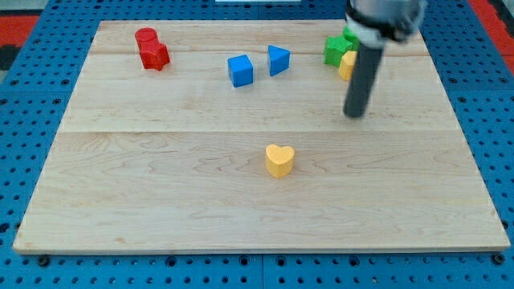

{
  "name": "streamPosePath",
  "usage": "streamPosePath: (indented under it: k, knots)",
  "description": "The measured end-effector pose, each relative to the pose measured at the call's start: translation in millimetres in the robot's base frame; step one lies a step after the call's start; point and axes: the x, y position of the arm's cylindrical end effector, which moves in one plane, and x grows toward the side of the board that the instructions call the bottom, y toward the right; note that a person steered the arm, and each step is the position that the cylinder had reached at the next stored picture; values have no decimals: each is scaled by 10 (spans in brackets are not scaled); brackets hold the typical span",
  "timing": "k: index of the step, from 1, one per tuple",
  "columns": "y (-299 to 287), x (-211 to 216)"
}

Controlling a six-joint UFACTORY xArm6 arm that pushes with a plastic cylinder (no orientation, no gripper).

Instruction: Move the yellow heart bottom to the yellow hexagon

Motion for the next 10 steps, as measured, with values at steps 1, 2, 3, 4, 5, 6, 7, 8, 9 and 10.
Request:
streamPosePath:
  k: [1,2,3,4,5,6,7,8,9,10]
  knots:
    - [-454,1066]
    - [-1566,1150]
    - [-2096,897]
    - [-1970,773]
    - [-1659,757]
    - [-1256,562]
    - [-945,200]
    - [-685,-181]
    - [-618,-100]
    - [-573,2]
